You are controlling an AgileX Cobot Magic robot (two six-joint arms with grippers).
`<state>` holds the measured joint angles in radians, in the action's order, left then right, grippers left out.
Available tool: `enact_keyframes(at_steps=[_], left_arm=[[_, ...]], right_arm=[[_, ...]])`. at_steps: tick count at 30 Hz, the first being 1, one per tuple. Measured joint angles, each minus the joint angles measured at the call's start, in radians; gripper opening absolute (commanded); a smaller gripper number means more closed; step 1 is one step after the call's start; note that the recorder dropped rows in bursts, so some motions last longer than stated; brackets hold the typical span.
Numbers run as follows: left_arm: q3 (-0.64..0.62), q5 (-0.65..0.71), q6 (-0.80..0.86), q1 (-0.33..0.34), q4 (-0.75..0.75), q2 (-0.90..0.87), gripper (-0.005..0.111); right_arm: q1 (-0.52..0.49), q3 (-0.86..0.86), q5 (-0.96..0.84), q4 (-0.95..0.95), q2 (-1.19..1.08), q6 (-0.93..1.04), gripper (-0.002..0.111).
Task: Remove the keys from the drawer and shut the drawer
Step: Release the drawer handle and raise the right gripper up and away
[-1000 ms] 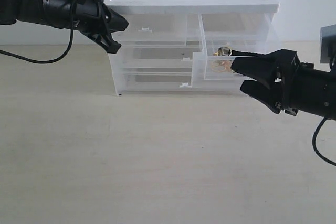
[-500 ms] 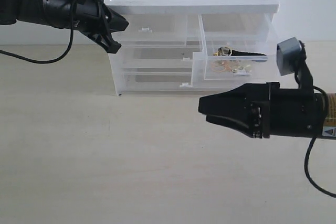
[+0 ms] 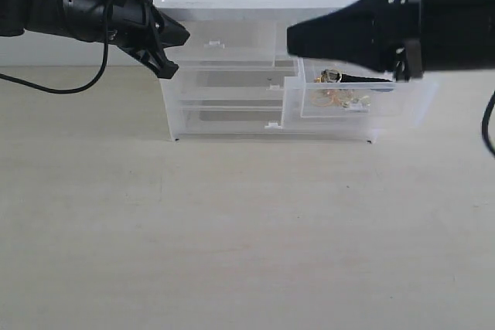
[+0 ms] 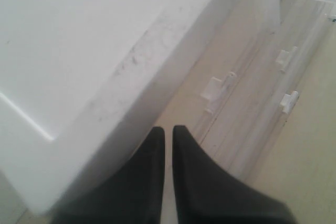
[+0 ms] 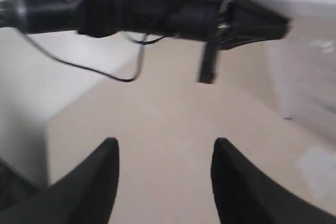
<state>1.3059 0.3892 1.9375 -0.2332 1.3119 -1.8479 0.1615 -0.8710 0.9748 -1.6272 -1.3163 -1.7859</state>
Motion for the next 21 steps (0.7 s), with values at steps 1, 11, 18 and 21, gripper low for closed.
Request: enact_keyframes(at_steps=[1,11,18,21], left_arm=[[0.0,0.0,0.0,0.0,0.0,0.0,0.004],[0.0,0.0,0.0,0.0,0.0,0.0,0.004],[0.0,0.0,0.0,0.0,0.0,0.0,0.004],[0.0,0.0,0.0,0.0,0.0,0.0,0.004]], right_arm=[[0.0,-0.032,-0.05,-0.035,0.008,-0.044,0.047],[-0.002,-0.224,-0.225,-0.111,-0.081,-0.125,0.047],[-0.002,-0.244,-0.399,-0.121,-0.106,-0.078,0.047],[-0.002,-0.251,-0.483,-0.121,-0.074,0.002,0.047]])
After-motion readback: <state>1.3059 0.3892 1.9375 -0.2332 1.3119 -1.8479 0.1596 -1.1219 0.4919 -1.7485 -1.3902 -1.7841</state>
